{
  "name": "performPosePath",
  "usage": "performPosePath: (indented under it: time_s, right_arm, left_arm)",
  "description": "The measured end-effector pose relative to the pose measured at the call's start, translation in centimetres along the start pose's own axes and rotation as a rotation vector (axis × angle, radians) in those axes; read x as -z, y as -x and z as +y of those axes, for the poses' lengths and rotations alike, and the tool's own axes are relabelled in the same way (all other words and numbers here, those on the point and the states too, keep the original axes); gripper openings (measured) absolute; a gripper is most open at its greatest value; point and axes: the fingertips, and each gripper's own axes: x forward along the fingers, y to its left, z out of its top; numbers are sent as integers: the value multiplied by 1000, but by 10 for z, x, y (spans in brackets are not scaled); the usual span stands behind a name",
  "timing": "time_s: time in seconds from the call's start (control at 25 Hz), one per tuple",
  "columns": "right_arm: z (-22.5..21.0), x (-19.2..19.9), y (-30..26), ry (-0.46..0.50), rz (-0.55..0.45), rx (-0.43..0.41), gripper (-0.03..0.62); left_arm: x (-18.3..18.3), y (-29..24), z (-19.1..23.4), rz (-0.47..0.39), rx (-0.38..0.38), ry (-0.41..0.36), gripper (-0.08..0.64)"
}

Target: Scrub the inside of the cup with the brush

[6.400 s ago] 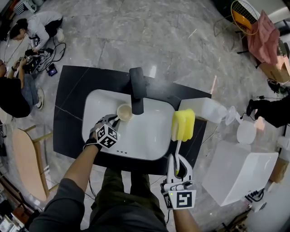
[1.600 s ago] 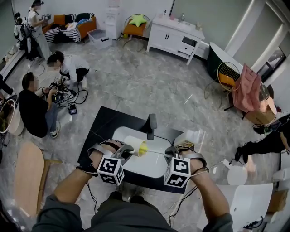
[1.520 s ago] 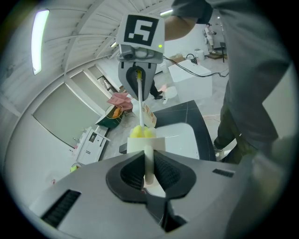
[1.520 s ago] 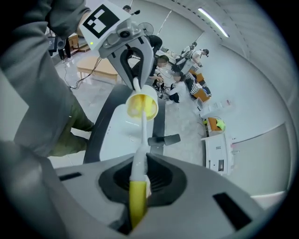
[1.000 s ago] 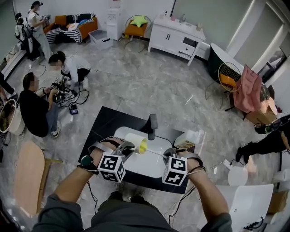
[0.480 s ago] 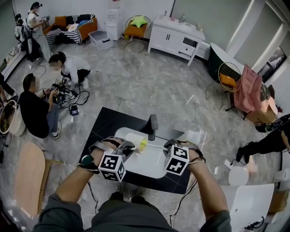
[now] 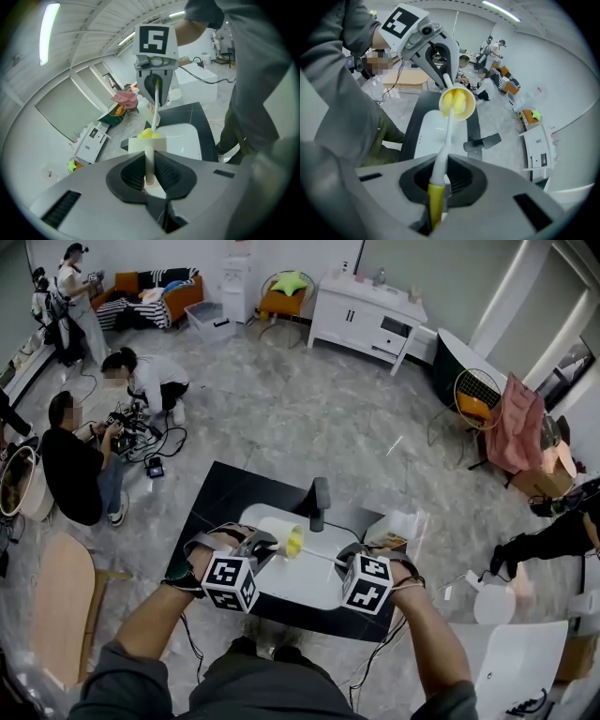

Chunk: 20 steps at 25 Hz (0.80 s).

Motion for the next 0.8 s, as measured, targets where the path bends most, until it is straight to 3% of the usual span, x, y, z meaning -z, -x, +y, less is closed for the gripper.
performPosePath:
  time_s: [0.24, 0.48, 0.6, 0.8]
  right_arm:
    - [-11, 14, 22, -74, -26, 23, 15]
    - [-6, 23, 36, -191, -112, 30, 15]
    - [-5, 26, 42, -284, -181, 48, 15]
    - [-5, 25, 49, -500, -343, 100, 15]
  left_arm:
    - [9, 1, 9, -20, -33, 60, 38]
    - [21, 4, 22, -79, -83, 201, 38]
    - [24, 5, 27, -133, -97, 313, 38]
    - [32, -1, 20, -266, -88, 579, 38]
